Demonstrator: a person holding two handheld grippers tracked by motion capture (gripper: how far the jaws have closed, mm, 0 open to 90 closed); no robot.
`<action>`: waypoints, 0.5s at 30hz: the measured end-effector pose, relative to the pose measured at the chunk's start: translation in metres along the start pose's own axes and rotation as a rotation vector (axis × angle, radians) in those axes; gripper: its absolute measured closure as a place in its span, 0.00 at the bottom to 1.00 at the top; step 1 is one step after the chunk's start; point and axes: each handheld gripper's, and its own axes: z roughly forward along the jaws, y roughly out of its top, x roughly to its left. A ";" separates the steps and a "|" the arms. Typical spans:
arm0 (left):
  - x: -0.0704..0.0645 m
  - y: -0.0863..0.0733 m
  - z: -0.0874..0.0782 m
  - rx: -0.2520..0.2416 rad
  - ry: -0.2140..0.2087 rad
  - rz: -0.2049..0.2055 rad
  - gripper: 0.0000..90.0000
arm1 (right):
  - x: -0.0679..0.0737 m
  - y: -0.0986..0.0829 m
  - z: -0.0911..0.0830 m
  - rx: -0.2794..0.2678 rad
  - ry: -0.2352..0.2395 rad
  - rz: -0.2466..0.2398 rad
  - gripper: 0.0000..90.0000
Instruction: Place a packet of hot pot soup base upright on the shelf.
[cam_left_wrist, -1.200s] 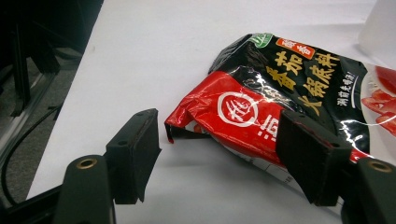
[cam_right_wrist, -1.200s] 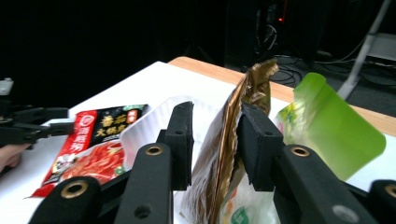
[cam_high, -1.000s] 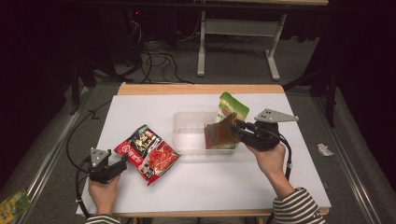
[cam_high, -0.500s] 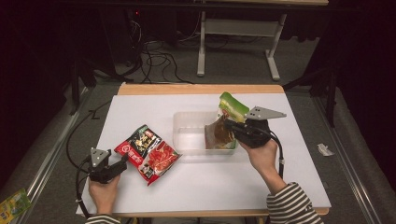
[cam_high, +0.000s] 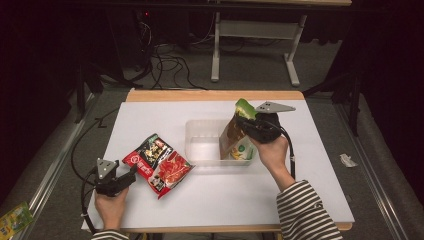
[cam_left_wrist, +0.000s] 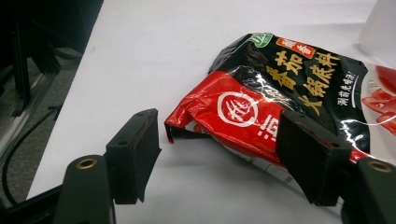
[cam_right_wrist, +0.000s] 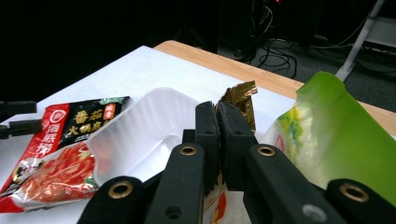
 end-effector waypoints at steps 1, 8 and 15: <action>0.000 0.000 0.000 0.002 -0.001 0.000 0.34 | -0.001 0.000 0.002 -0.001 0.000 0.003 0.98; 0.000 0.000 0.000 0.002 -0.002 0.001 0.34 | -0.009 0.000 0.012 0.012 -0.017 0.012 0.97; 0.000 0.000 0.000 0.001 0.000 0.000 0.34 | -0.015 -0.002 0.018 0.024 -0.018 0.020 0.94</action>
